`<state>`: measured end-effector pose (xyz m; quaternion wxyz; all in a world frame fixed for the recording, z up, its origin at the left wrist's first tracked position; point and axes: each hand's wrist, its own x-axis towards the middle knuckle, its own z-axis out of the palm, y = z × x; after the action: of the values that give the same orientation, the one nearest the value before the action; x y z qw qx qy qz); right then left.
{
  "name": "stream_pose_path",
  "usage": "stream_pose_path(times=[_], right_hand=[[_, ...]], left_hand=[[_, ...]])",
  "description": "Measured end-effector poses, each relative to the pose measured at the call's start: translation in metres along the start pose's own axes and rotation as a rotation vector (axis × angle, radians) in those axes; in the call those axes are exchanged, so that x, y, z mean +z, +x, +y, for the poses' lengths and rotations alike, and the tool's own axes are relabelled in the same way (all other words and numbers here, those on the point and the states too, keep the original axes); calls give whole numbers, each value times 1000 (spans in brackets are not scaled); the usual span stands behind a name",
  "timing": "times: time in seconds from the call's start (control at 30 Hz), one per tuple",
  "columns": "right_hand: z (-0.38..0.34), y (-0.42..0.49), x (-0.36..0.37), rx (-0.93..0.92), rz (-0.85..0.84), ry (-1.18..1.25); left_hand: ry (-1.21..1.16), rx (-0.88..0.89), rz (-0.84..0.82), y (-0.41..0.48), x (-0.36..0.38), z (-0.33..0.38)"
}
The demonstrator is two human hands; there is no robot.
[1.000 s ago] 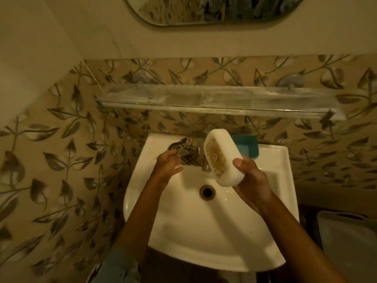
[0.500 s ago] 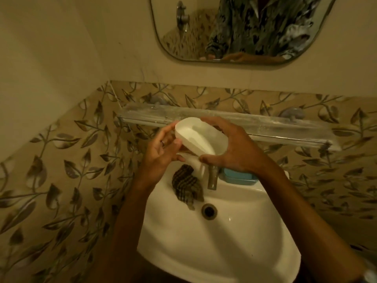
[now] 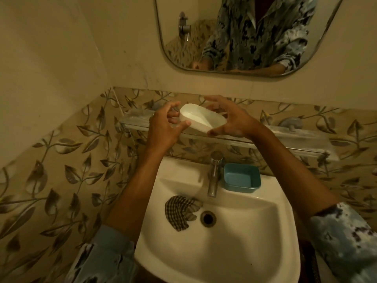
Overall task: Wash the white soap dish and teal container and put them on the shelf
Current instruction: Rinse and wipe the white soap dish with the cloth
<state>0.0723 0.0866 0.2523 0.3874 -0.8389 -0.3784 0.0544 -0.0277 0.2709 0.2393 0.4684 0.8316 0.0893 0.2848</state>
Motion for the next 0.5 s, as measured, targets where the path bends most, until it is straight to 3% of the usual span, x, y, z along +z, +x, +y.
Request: stream_pose_path(times=[0.5], right_hand=[[1,16,6,41,-133,-24]], left_hand=[[328,22,-28,8,0,-12]])
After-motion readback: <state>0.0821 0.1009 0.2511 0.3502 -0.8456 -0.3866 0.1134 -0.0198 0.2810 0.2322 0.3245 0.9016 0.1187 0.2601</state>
